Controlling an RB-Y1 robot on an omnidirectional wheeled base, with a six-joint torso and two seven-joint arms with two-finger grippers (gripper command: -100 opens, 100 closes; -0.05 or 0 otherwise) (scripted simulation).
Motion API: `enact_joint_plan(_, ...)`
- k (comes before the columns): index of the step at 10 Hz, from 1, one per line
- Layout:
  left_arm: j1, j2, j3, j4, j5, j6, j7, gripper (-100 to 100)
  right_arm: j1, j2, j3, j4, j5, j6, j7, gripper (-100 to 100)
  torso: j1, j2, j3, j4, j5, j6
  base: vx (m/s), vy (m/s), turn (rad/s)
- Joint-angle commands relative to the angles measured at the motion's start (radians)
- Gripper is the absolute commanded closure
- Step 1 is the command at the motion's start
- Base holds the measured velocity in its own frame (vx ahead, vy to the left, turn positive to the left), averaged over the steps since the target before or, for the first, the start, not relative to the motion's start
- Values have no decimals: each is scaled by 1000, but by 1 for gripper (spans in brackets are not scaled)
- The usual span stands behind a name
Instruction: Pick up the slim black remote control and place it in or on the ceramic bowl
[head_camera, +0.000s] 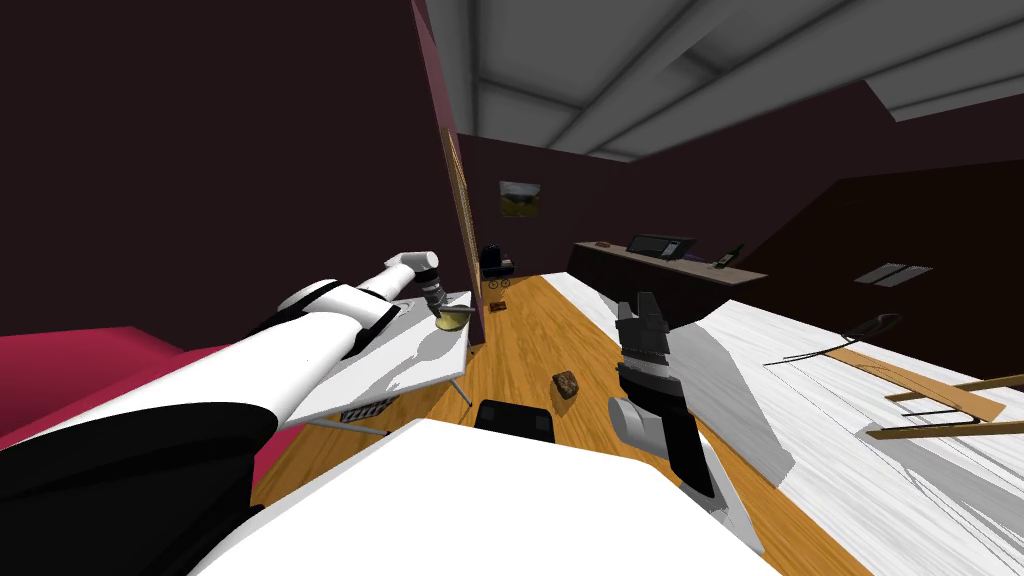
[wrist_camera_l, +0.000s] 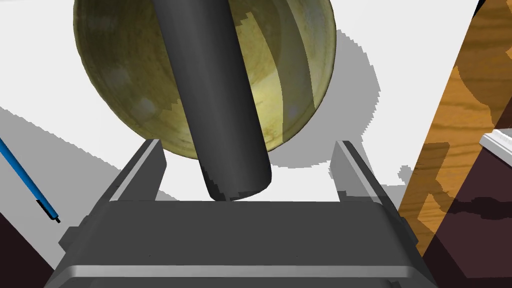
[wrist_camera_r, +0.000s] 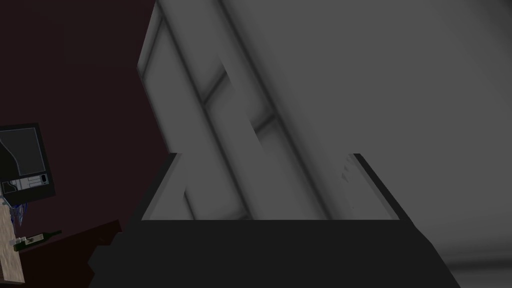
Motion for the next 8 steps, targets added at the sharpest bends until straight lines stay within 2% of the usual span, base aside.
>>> enact_joint_plan(1,-37,0,-16,19,1,1,1,-100,0,0,0,0,0,0,0,0,0,0,0,0,0,0,-6,7,-6)
enact_joint_plan(2,-74,-20,-61,64,3,-25,-8,-100,0,0,0,0,0,0,0,0,-1,-2,-1,0,0,0,-50,27,93)
enact_joint_plan(3,-111,-20,-92,110,3,-25,-8,-100,0,0,0,0,0,0,0,0,0,0,0,0,0,0,-66,34,40)
enact_joint_plan(4,-147,-20,-112,129,3,-25,-8,-100,0,0,0,0,0,0,0,0,1,1,0,0,0,0,-31,18,-15)
enact_joint_plan(5,-156,-20,-112,129,3,-25,-8,-100,0,0,0,0,0,0,0,0,0,0,0,0,0,0,-5,5,-2)
enact_joint_plan(6,-142,-19,-107,120,4,-26,-7,-100,0,0,0,0,0,0,0,0,-1,-2,-1,0,0,0,0,0,0)
enact_joint_plan(7,-145,-19,-108,122,3,-26,-7,0,0,0,0,0,0,0,0,0,-1,-3,-2,-1,0,0,0,0,0)
enact_joint_plan(8,-144,-19,-108,122,3,-26,-7,0,0,0,0,0,0,0,0,0,-1,-3,-2,-1,0,0,0,0,0)
